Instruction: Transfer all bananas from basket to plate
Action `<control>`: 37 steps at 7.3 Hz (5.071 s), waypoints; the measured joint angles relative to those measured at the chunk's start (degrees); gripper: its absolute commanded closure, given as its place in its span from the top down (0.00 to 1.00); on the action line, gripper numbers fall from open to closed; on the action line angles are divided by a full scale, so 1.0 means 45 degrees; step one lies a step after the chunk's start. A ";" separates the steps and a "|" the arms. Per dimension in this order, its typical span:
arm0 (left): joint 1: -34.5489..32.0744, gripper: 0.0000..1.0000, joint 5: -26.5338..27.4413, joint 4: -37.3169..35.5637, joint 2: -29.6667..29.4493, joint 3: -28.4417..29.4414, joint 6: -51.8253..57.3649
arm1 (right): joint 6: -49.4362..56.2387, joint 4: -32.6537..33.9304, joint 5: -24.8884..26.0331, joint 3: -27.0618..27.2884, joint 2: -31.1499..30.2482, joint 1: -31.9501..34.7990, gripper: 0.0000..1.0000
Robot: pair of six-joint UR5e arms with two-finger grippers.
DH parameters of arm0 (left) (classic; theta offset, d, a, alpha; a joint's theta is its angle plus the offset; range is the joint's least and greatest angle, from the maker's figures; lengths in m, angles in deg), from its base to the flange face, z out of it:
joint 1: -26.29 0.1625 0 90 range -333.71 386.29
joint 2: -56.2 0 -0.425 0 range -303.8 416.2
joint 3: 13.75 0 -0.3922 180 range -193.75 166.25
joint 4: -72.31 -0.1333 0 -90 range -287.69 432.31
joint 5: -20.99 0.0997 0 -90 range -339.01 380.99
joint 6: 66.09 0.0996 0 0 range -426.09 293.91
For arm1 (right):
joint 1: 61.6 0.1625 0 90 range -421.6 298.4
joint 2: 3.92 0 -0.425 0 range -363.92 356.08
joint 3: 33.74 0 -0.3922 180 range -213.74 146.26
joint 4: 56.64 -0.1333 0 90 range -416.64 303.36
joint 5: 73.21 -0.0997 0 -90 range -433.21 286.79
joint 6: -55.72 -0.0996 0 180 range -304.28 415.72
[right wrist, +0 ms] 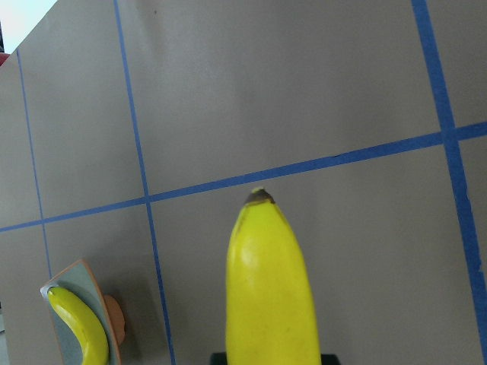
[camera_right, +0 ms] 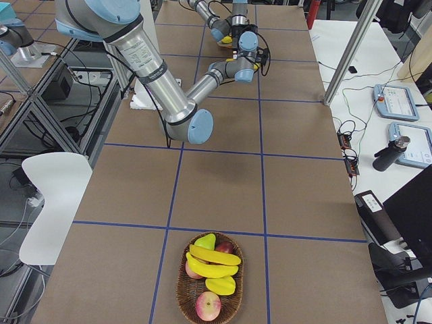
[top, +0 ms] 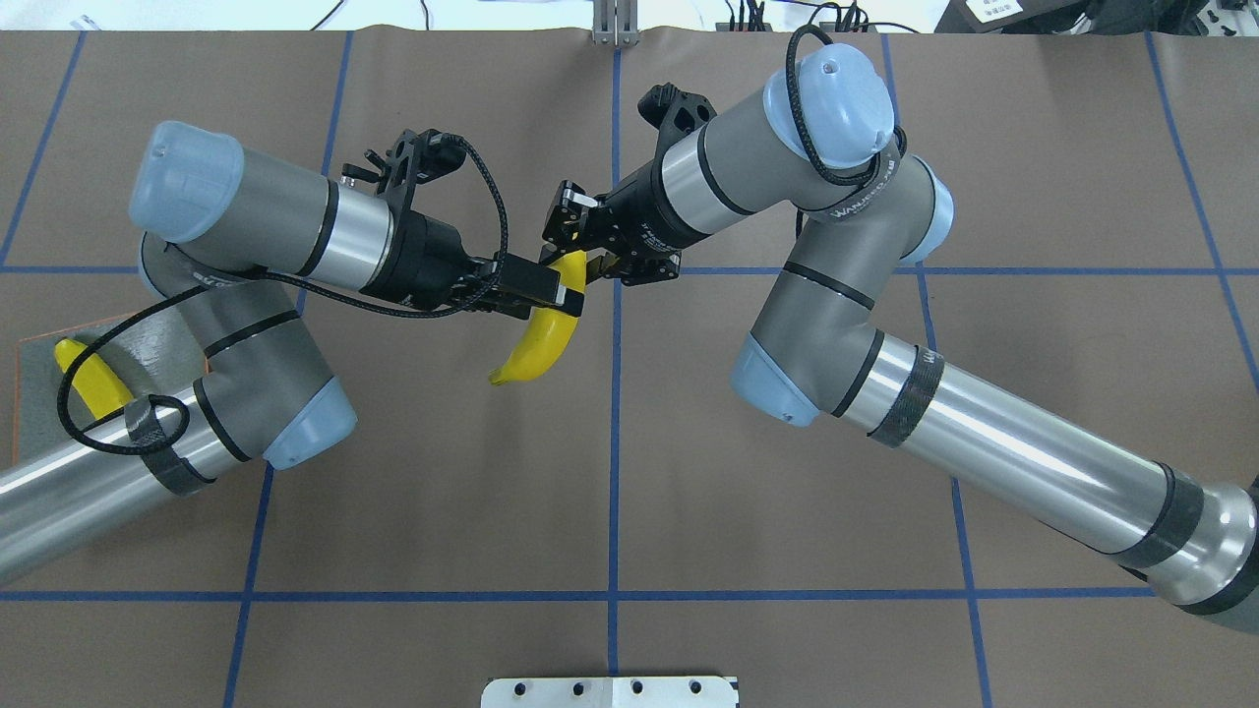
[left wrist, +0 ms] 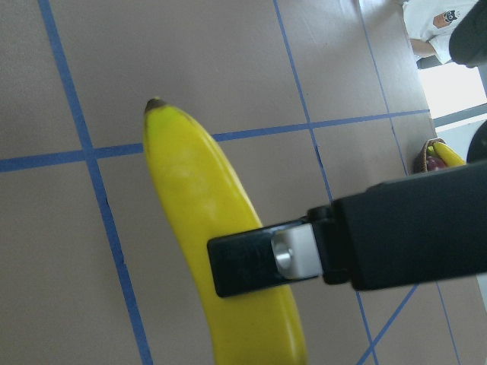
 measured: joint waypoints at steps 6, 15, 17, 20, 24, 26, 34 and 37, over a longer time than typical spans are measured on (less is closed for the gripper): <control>0.0084 0.00 -0.0016 -0.0017 0.0084 0.0039 -0.0111 | -0.0003 -0.0024 -0.0260 0.0035 0.0036 0.0061 1.00; -0.2104 0.00 -0.1817 -0.1389 0.4117 -0.1604 -0.1683 | 0.0185 -0.0121 -0.0405 0.2003 -0.2946 0.1763 1.00; -0.3416 0.00 -0.2299 -0.2464 0.5259 -0.1875 -0.1754 | 0.0203 -0.0114 0.0044 0.1958 -0.3293 0.1808 1.00; -0.3980 0.00 -0.2243 -0.5884 0.6101 -0.2456 -0.1278 | 0.0197 -0.0113 0.0704 0.1915 -0.3476 0.1736 1.00; -0.4352 0.00 -0.1565 -1.0866 0.6326 -0.3604 0.0833 | 0.0152 -0.0084 0.1526 0.1896 -0.3520 0.1303 1.00; -0.4573 0.00 -0.0690 -1.4063 0.6456 -0.4883 0.2878 | 0.0175 -0.0059 0.1701 0.1897 -0.3668 0.1295 1.00; -0.3699 0.00 0.0945 -1.6533 0.6996 -0.4599 0.2461 | 0.0215 -0.0074 0.1904 0.2006 -0.3936 0.1462 1.00; -0.3308 0.00 0.0944 -1.6548 0.7019 -0.4468 0.1052 | 0.0215 -0.0074 0.1904 0.2050 -0.3928 0.1455 1.00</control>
